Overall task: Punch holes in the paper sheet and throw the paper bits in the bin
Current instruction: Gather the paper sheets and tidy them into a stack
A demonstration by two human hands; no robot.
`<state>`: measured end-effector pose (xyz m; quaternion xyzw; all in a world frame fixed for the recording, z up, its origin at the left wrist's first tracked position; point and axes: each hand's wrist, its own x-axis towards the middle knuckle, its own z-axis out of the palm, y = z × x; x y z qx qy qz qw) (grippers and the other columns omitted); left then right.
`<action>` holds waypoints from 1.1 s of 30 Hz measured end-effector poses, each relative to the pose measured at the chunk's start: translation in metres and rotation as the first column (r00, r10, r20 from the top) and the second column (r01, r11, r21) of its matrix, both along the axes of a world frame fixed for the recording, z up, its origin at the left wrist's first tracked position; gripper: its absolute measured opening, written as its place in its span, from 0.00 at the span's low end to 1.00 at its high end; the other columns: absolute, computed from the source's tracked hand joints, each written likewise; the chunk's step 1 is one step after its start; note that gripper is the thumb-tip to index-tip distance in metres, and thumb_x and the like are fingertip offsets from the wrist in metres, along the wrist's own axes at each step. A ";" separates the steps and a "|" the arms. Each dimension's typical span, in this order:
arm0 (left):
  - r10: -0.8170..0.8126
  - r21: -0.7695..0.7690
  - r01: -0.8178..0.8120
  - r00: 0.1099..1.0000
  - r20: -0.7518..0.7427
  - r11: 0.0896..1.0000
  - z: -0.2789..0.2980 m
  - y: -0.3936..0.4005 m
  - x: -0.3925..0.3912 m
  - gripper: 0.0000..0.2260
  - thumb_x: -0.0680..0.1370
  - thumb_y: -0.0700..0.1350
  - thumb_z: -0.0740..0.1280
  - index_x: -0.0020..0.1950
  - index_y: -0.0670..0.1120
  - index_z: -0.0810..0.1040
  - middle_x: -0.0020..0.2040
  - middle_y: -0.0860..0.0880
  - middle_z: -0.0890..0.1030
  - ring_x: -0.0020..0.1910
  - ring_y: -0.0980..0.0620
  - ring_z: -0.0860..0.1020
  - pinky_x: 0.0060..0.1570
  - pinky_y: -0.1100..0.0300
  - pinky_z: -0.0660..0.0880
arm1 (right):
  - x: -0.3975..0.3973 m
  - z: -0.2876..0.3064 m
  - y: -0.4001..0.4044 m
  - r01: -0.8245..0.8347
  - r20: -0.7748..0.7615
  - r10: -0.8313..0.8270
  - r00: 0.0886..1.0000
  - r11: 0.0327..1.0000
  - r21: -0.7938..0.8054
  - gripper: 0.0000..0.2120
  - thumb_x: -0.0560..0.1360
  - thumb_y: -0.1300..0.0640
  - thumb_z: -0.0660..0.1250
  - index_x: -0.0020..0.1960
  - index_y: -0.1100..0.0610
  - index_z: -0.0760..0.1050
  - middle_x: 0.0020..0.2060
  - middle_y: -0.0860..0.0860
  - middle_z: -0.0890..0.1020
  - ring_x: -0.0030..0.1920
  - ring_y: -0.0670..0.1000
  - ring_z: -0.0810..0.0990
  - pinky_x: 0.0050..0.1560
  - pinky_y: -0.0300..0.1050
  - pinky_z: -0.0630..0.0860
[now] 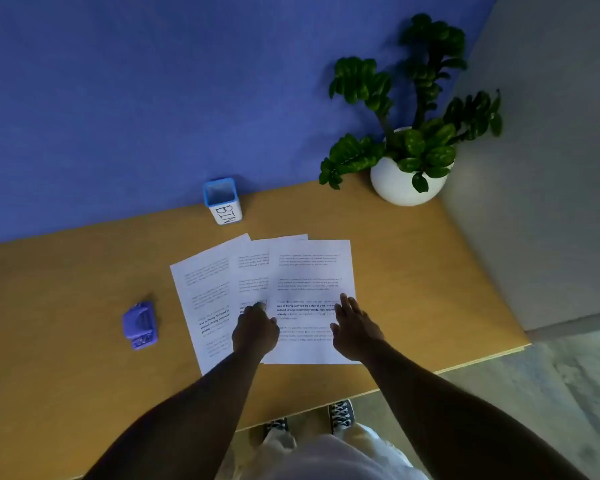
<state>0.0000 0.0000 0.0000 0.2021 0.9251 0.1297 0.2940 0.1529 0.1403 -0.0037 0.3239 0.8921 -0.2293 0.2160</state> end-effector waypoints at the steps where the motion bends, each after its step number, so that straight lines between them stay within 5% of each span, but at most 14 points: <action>1: 0.030 -0.012 -0.030 0.999 0.040 0.999 -0.001 0.001 0.000 0.22 0.81 0.49 0.63 0.73 0.45 0.69 0.69 0.44 0.74 0.68 0.43 0.72 0.66 0.49 0.72 | 0.001 -0.001 0.000 -0.006 0.020 0.006 1.000 1.000 -0.015 0.28 0.83 0.49 0.49 0.79 0.59 0.49 0.79 0.54 0.43 0.79 0.54 0.43 0.76 0.52 0.52; 11: 0.226 -0.016 -0.229 0.949 0.218 0.973 -0.011 0.006 0.001 0.27 0.74 0.45 0.68 0.72 0.42 0.70 0.68 0.42 0.73 0.64 0.42 0.75 0.62 0.50 0.76 | 0.007 -0.010 -0.006 -0.082 0.166 0.095 0.982 0.993 -0.083 0.29 0.83 0.50 0.50 0.79 0.61 0.47 0.79 0.56 0.42 0.79 0.55 0.45 0.77 0.57 0.50; 22: 0.447 0.020 -0.498 0.794 0.413 0.867 -0.019 0.021 0.000 0.36 0.72 0.57 0.74 0.72 0.39 0.68 0.66 0.41 0.77 0.62 0.42 0.77 0.52 0.57 0.72 | 0.002 -0.015 0.000 -0.149 0.228 0.164 0.960 0.986 -0.080 0.28 0.82 0.50 0.49 0.78 0.60 0.48 0.79 0.58 0.42 0.79 0.57 0.45 0.76 0.63 0.49; 25: 0.406 0.032 -0.460 0.812 0.419 0.887 -0.020 0.024 0.001 0.34 0.71 0.64 0.72 0.65 0.39 0.77 0.59 0.42 0.82 0.54 0.45 0.79 0.52 0.57 0.75 | 0.001 -0.013 0.002 -0.161 0.230 0.177 0.957 0.983 -0.084 0.27 0.83 0.50 0.49 0.78 0.60 0.50 0.79 0.58 0.42 0.79 0.57 0.47 0.75 0.63 0.50; 28: 0.379 0.069 -0.446 0.823 0.423 0.892 -0.022 0.026 0.002 0.29 0.69 0.66 0.72 0.57 0.43 0.82 0.54 0.46 0.82 0.57 0.44 0.79 0.60 0.52 0.76 | 0.001 -0.012 0.005 -0.167 0.224 0.182 0.957 0.982 -0.084 0.27 0.82 0.51 0.51 0.77 0.60 0.53 0.79 0.57 0.43 0.78 0.57 0.49 0.75 0.63 0.52; 31: 0.371 0.152 -0.509 0.772 0.516 0.847 -0.022 0.028 0.003 0.19 0.69 0.62 0.75 0.40 0.46 0.80 0.42 0.45 0.79 0.43 0.48 0.76 0.44 0.58 0.72 | 0.002 -0.012 0.007 -0.177 0.231 0.191 0.954 0.981 -0.080 0.27 0.82 0.51 0.52 0.77 0.60 0.54 0.79 0.57 0.43 0.78 0.57 0.50 0.75 0.62 0.54; 33: 0.363 0.156 -0.543 0.721 0.590 0.825 -0.021 0.030 0.004 0.20 0.70 0.60 0.76 0.39 0.44 0.78 0.39 0.43 0.79 0.39 0.48 0.75 0.40 0.56 0.70 | 0.001 -0.012 0.007 -0.179 0.229 0.192 0.954 0.981 -0.078 0.27 0.81 0.51 0.52 0.77 0.60 0.54 0.79 0.57 0.44 0.78 0.57 0.51 0.75 0.61 0.55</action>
